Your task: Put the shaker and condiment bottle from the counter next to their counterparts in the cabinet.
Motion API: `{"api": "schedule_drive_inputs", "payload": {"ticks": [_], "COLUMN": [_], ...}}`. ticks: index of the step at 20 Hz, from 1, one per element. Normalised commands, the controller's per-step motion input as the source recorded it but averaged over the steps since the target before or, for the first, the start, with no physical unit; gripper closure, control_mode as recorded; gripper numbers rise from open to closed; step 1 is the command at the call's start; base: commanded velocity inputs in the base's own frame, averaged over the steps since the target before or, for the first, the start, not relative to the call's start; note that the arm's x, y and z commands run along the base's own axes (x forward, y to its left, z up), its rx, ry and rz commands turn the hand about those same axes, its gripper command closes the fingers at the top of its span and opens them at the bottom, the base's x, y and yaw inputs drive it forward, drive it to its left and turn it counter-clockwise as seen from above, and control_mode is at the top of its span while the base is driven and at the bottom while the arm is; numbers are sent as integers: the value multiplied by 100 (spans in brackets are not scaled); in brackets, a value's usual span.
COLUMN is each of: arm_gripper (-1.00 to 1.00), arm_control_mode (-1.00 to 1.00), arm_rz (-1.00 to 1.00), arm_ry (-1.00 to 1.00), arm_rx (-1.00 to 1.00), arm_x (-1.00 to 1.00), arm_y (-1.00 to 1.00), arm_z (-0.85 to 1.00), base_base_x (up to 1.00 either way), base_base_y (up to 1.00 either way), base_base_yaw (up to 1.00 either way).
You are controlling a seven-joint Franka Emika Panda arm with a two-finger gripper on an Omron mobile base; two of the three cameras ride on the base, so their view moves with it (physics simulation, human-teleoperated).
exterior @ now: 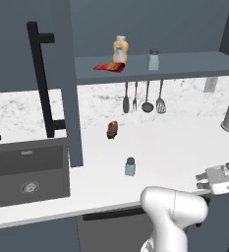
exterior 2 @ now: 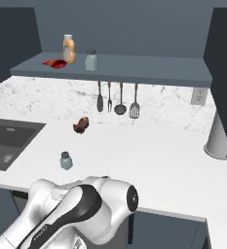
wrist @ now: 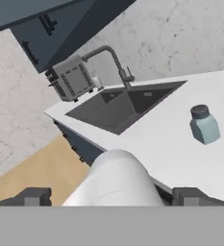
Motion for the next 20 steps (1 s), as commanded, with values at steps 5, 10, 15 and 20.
{"api": "schedule_drive_inputs", "payload": {"ticks": [5,10,15,20], "arm_gripper": [-100,-100,-100,-100], "arm_control_mode": [-100,-100,-100,-100], "arm_rz": [0,0,0,0], "arm_ry": [-4,-17,-8,0], "arm_rx": [5,0,0,0], "arm_x": [1,21,51,53], "arm_y": [31,21,25,14], "arm_z": [0,-21,0,-5], "base_base_x": [0,0,0,0], "base_base_y": [0,0,0,0], "base_base_yaw": [0,0,0,0]}}
